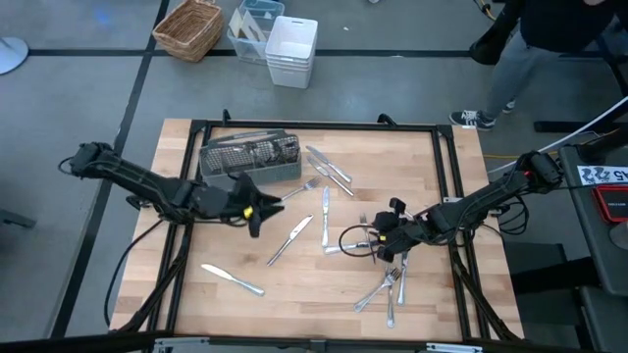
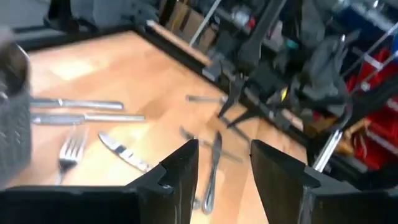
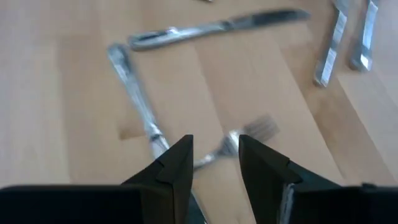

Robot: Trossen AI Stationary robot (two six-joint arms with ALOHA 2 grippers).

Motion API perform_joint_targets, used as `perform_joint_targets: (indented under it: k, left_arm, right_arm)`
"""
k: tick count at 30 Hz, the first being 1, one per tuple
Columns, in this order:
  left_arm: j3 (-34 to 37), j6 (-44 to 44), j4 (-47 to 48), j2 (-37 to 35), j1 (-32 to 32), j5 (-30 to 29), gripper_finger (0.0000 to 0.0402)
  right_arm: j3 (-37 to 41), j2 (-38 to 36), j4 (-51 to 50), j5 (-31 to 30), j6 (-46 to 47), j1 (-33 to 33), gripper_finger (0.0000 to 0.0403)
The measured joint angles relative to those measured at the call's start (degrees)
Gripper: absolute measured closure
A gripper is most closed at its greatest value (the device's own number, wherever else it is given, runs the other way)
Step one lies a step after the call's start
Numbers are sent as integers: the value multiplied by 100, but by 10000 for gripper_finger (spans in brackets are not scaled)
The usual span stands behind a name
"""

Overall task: Sort silverware
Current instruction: Put the silver table knife into the silverware rack

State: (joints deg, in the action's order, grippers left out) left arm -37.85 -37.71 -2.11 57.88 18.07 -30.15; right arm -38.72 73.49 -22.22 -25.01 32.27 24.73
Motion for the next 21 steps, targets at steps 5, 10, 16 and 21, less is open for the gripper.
perform_joint_targets:
  k: [5, 10, 16, 21]
  left_arm:
    - [0, -334, -27, 548, 197, -1, 263]
    - [0, -702, -39, 1084, 294, 3, 263]
    - [-20, -1017, -297, 1704, 310, 261, 263]
    - [-401, -831, -278, 2189, 310, 630, 263]
  right_arm:
    - [-4, 40, 296, 311, -771, 0, 272]
    - [-4, 179, 273, 353, -874, 0, 272]
    - [-4, 161, 248, 1052, -803, 0, 272]
    - [-85, 155, -19, 2161, 904, 0, 272]
